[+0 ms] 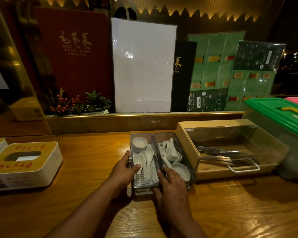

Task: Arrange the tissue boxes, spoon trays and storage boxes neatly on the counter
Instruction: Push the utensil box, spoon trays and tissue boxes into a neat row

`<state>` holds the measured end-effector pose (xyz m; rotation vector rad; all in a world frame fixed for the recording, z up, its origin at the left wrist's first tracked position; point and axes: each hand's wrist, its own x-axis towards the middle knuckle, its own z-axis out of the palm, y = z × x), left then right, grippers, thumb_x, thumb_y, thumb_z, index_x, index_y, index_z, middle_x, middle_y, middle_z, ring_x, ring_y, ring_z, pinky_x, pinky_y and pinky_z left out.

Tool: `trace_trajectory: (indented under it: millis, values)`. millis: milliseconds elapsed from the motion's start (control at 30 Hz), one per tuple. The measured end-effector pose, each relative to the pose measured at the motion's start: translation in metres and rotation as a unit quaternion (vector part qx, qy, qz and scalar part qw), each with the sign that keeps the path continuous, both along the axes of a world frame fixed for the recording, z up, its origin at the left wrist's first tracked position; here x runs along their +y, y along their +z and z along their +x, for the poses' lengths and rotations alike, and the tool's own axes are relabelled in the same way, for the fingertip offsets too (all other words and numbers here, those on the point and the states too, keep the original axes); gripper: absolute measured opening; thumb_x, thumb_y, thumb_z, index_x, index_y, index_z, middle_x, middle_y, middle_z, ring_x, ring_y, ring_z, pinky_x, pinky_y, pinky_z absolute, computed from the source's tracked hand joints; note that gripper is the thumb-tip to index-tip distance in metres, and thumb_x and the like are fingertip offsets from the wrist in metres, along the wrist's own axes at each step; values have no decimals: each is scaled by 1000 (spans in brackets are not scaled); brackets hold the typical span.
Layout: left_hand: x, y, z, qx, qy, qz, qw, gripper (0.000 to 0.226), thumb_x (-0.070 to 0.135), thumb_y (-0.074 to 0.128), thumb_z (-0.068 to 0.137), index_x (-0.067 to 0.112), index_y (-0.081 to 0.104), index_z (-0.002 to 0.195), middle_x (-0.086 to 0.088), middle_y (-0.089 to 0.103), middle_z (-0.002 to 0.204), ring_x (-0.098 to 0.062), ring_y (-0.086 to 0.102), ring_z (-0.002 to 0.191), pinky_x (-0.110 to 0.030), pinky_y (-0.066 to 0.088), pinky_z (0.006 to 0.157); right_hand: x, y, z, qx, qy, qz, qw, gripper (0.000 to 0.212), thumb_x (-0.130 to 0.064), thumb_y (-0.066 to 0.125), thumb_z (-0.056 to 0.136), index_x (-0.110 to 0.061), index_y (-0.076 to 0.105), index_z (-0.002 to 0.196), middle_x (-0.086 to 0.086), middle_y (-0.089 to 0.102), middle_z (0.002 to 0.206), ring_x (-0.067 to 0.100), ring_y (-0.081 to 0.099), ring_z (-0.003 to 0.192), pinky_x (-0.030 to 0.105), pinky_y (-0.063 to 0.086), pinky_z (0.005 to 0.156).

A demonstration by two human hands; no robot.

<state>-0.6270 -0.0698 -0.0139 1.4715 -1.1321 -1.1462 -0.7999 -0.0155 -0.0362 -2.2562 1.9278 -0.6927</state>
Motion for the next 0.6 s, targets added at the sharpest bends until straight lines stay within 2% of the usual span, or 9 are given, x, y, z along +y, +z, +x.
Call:
trace_trajectory:
  millis: [133,267,333,400,467,600]
  values:
    - [0,-3,1,17,2,9,1000,74,9,62,96,34,26,155,0,49,150,-11,52,112,-31,54,79,0,3,-3,-5,15,13,1000,65,-45,59,92,-29,36,151,-5,31,158,17,20,145,35,19,116]
    - [-2,-7,6,51,7,28,998,77,11,62,96,35,21,156,2,40,157,-22,47,136,-46,53,98,-3,5,-9,3,31,31,999,72,-60,55,88,-33,33,151,-7,24,160,16,14,147,36,16,117]
    - [3,-7,11,54,17,29,998,77,19,64,96,37,19,156,4,36,160,-23,44,140,-50,49,104,-5,6,-10,9,36,39,999,75,-69,54,83,-35,39,148,-5,28,159,18,19,145,41,22,117]
    - [12,-3,19,25,38,18,999,76,26,65,95,37,21,156,6,36,159,-21,41,142,-47,44,108,-7,6,-4,-6,48,12,999,72,-70,56,79,-31,51,140,0,41,151,21,32,139,44,35,111]
    - [23,3,37,-11,64,-3,998,74,26,65,95,36,24,156,7,39,157,-19,41,141,-45,43,107,-9,6,13,-53,78,-28,995,61,-64,61,81,-27,59,130,2,51,140,22,43,129,46,45,102]
    - [49,20,102,-162,79,-54,982,64,33,66,94,34,38,151,7,47,150,-13,48,134,-46,51,102,-7,12,72,-92,167,-62,980,50,-55,61,87,-25,60,127,1,53,133,20,47,124,41,48,95]
